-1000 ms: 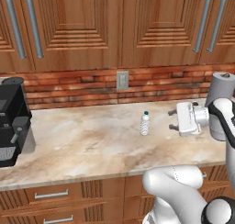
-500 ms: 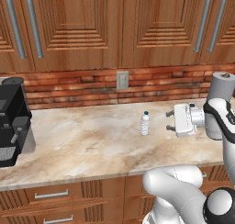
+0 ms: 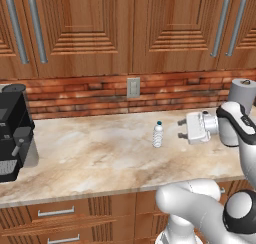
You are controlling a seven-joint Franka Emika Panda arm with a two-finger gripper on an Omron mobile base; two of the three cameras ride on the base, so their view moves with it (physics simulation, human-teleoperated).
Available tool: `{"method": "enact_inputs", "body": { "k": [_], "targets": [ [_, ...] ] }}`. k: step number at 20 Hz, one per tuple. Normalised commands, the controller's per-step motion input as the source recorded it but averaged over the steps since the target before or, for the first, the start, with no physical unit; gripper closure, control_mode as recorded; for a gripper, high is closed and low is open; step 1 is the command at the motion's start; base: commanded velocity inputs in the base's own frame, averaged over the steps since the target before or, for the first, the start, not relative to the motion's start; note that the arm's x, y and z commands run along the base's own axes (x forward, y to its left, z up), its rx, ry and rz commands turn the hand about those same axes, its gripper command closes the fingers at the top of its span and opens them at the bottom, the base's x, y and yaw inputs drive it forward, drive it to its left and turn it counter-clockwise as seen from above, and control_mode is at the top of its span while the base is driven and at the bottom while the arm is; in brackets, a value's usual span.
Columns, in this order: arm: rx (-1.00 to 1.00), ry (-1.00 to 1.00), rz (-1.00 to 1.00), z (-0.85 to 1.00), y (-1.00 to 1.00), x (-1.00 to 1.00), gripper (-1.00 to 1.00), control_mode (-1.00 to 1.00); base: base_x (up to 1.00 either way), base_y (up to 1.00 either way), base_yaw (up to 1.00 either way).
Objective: Move the drinks to the dining counter.
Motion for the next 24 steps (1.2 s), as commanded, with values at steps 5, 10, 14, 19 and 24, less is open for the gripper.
{"method": "enact_inputs", "body": {
  "k": [5, 10, 14, 19, 24],
  "targets": [
    [0.03, 0.06, 0.00, -0.01, -0.01, 0.22, -1.00, -1.00, 0.00, 0.00, 0.00],
    [0.04, 0.05, 0.00, 0.00, 0.00, 0.20, -1.00, -1.00, 0.00, 0.00, 0.00],
    [0.02, 0.03, 0.00, -0.01, 0.00, 0.11, -1.00, -1.00, 0.00, 0.00, 0.00],
    [0.00, 0.03, 0.00, -0.11, 0.00, 0.04, -1.00, -1.00, 0.00, 0.00, 0.00],
    [0.00, 0.02, 0.00, -0.14, 0.00, 0.05, -1.00, -1.00, 0.00, 0.00, 0.00]
  ]
}}
